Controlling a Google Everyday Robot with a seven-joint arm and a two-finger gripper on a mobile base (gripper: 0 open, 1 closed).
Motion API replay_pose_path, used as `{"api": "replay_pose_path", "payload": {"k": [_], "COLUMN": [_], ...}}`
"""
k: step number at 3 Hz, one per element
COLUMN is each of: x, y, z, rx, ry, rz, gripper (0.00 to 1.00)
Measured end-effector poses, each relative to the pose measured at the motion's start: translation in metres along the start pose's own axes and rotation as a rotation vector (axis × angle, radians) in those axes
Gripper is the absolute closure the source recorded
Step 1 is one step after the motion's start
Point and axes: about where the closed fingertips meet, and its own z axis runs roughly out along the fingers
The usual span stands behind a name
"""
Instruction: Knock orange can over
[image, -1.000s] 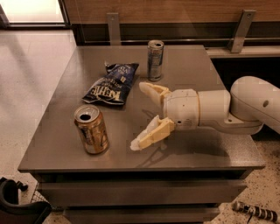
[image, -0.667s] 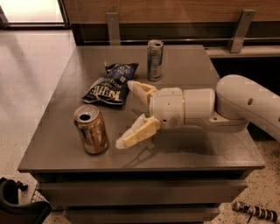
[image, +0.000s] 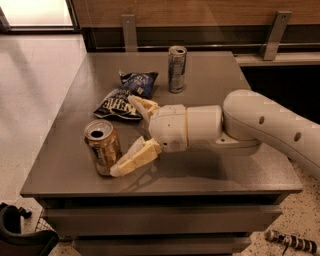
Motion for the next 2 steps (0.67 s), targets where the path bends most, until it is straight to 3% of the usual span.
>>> {"api": "replay_pose_path", "payload": {"k": [1, 2], "x": [0.007, 0.007], "y": [0.01, 0.026], "z": [0.008, 0.014], "rx": [-0.009, -0.033], "ry": [-0.008, -0.027], "rz": [0.002, 0.001], "gripper": [0.18, 0.49]}}
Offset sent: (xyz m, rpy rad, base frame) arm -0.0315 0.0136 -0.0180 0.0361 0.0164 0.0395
